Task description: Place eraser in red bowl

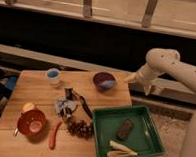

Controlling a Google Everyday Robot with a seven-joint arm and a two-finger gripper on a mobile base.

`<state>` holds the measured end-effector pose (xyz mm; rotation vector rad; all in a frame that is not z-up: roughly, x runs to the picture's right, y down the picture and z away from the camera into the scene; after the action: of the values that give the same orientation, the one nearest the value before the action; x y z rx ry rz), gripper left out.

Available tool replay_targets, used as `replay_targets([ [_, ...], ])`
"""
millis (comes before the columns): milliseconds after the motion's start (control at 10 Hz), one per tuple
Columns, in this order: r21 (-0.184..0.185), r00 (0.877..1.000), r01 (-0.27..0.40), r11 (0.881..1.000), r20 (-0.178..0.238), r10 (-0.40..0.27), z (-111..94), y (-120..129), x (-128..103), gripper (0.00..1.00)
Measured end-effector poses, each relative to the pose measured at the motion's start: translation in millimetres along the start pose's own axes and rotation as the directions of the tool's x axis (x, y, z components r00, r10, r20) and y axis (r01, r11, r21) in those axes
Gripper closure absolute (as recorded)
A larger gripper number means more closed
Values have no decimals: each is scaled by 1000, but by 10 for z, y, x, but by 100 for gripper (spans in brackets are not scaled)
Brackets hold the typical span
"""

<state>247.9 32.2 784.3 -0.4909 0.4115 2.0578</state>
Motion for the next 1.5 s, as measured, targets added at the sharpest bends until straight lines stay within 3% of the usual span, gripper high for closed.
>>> replay_targets([
  [200, 4, 999, -33, 999, -42, 33, 59, -132, 289, 20],
  [400, 9, 991, -66, 998, -115, 66, 129, -289, 696, 20],
  [600, 19, 986, -65, 998, -153, 68, 140, -334, 883, 20],
  [1100, 19, 986, -61, 998, -152, 63, 142, -318, 880, 20],
  [1300, 52, 988, -56, 997, -143, 63, 170, -314, 931, 20],
  [1500, 88, 988, -51, 995, -143, 63, 209, -397, 1154, 20],
])
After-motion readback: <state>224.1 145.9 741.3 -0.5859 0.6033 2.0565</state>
